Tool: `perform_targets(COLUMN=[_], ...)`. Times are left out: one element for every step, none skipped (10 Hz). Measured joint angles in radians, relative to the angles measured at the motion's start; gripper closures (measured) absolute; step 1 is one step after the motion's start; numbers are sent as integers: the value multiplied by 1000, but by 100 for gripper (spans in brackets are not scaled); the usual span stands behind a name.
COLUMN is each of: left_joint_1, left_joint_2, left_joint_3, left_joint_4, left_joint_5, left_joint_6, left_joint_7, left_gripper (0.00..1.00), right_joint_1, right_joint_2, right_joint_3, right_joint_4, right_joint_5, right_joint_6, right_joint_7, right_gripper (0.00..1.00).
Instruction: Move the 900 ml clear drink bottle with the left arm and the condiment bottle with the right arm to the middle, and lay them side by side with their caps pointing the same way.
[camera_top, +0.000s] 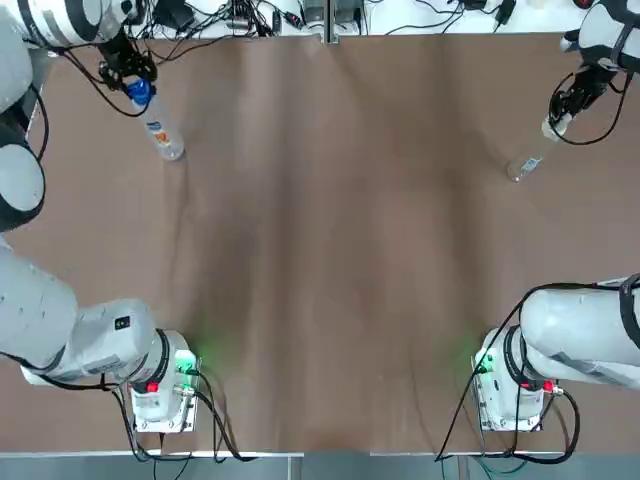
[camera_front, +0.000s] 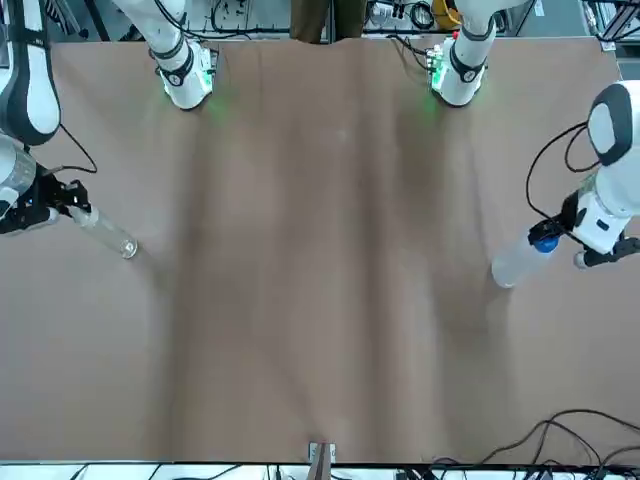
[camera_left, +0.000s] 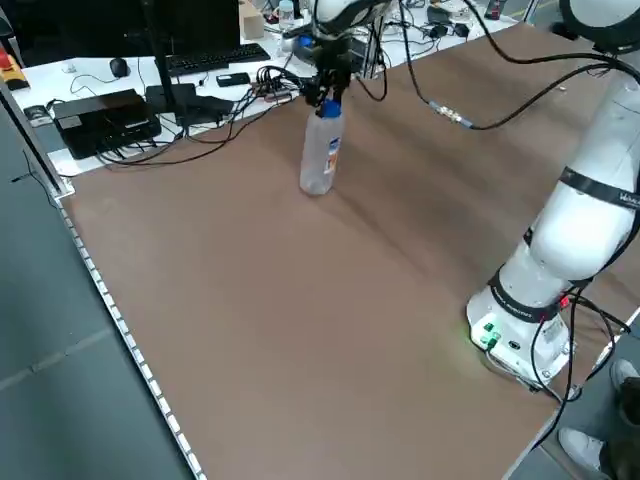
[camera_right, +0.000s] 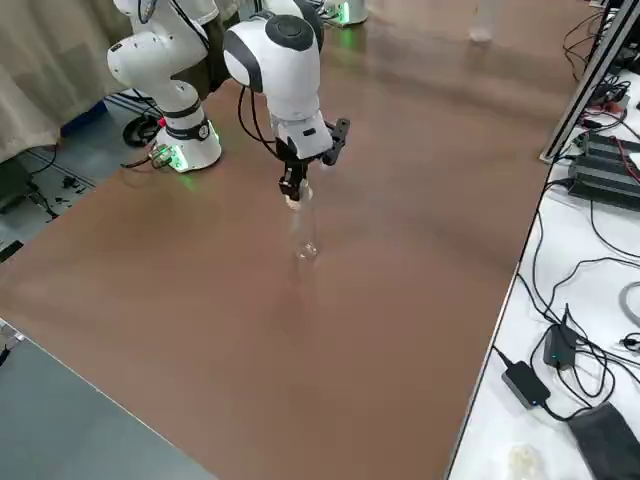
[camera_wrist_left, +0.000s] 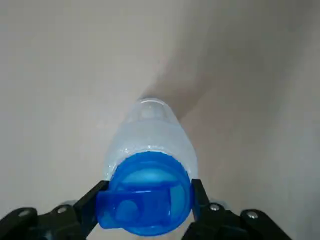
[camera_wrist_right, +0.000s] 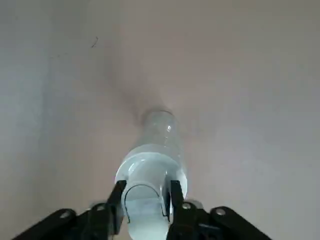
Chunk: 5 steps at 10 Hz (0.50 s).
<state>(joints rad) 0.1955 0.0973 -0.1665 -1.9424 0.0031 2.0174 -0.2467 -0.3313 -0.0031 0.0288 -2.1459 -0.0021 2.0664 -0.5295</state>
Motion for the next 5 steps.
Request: perform_targets(left_joint_1=[-3,-4,-5,-8,-11], left_joint_2=[-4,-5,-5,-4,4], left_joint_3=[-42,-82,-122,-165,-208], left_joint_4=[13,26,35,40,47], left_joint_5=[-19,-46,-61,-67,-70], left_joint_6=[-4,-6,-6,-7,-7], left_joint_7=[-100,-199,-309,-433,-569], left_gripper=[29,29,29,29,29], right_joint_1=[0,0,0,0,0], right_joint_2=[0,0,0,0,0], right_joint_3=[0,-1,-1,-1,1], right_joint_4=[1,2,2,2,3], right_joint_5=[-3,-4,-4,-4,-4], right_joint_6=[1,2,2,2,2], right_joint_7=[0,0,0,1,12], right_gripper=[64,65,66,66,66])
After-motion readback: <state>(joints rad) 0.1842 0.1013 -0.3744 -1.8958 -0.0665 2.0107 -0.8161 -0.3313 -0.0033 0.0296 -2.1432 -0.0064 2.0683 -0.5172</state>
